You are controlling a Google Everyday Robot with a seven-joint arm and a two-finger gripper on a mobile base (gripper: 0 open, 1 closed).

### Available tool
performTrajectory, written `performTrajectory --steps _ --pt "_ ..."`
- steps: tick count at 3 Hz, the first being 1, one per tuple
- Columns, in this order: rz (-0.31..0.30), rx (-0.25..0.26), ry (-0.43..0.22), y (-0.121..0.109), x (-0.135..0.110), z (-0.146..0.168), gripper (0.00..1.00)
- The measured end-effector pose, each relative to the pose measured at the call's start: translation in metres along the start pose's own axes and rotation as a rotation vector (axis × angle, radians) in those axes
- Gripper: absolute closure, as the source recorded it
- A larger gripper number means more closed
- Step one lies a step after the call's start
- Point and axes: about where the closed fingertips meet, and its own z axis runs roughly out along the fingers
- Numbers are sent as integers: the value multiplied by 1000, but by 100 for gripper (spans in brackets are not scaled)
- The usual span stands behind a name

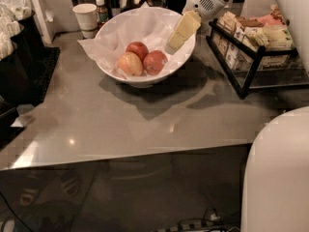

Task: Pick apple from white bowl

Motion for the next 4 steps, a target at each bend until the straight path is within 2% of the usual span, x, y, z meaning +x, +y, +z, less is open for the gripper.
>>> performTrajectory --steps 1,2,3,4 --pt "-30 -101 -6 7 -15 40 0" --pt "-29 -104 -6 7 -15 42 19" --pt "-29 -104 -6 7 -15 42 42" --pt "-18 -124 -14 4 -14 57 59"
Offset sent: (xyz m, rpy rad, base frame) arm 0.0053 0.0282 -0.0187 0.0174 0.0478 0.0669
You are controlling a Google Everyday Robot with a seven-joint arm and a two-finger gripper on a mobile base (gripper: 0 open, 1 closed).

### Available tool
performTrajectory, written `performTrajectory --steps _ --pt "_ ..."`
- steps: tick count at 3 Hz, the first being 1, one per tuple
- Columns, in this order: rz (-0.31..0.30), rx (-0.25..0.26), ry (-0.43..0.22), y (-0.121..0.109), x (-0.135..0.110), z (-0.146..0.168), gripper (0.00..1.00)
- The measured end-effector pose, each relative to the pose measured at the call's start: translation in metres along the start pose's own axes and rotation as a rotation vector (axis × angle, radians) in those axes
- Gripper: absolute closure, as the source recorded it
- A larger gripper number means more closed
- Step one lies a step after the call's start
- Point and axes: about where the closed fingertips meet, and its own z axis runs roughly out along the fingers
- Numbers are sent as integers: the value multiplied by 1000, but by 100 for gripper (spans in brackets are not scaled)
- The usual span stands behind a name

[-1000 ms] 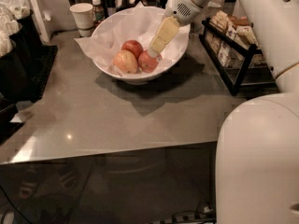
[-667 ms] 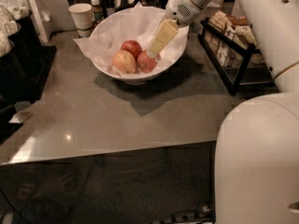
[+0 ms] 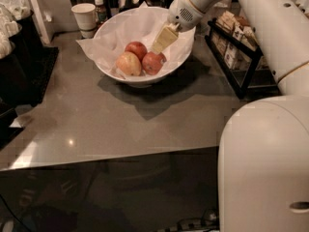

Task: Pick apple from white bowl

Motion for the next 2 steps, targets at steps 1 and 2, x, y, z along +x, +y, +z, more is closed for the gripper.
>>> performTrajectory --steps 1,2 --pt "9 -12 4 -6 3 13 43" --pt "13 -17 6 -9 7 19 18"
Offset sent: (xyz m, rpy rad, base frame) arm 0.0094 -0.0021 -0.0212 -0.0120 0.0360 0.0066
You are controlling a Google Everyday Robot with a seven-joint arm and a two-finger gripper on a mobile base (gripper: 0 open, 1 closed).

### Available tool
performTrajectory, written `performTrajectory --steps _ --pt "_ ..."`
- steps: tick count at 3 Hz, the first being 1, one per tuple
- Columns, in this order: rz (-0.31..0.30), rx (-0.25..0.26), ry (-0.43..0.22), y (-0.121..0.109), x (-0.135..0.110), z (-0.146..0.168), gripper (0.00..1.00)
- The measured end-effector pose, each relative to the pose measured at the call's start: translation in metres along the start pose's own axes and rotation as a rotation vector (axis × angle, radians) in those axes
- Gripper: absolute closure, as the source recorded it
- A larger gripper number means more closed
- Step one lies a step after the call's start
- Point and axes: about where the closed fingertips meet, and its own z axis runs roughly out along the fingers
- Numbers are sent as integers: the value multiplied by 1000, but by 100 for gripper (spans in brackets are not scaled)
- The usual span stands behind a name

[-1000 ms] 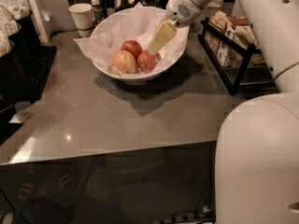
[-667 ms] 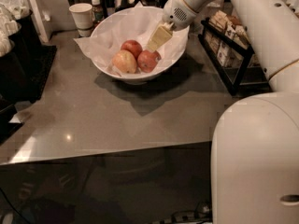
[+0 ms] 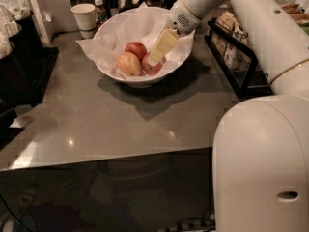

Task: Pick apple from white bowl

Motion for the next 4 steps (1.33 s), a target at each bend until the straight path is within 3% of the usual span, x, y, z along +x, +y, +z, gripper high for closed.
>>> performTrajectory --steps 2,4 --pt "13 -20 -8 -4 7 13 25" --pt "33 -30 -10 -7 16 25 25"
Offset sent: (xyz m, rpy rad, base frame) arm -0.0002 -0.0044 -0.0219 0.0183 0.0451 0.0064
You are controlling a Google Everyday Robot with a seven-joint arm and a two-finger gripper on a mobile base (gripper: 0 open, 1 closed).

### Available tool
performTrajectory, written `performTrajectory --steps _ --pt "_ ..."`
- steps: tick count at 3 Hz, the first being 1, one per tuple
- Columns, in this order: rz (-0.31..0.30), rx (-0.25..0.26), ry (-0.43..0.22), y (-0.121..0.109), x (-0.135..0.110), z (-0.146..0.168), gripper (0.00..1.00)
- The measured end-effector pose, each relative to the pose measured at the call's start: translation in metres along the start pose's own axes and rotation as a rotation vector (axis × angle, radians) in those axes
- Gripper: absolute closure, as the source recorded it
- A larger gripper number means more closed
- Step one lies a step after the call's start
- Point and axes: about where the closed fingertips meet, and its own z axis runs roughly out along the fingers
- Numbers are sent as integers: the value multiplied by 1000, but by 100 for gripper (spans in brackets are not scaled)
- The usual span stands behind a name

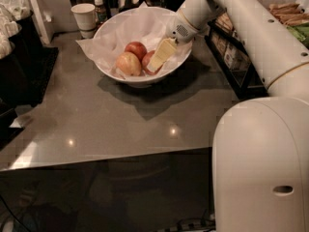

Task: Pick apple from white bowl

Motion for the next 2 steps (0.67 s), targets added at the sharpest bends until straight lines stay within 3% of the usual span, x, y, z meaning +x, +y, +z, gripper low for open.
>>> performTrajectory --steps 2 --pt "28 5 2 -5 8 17 28"
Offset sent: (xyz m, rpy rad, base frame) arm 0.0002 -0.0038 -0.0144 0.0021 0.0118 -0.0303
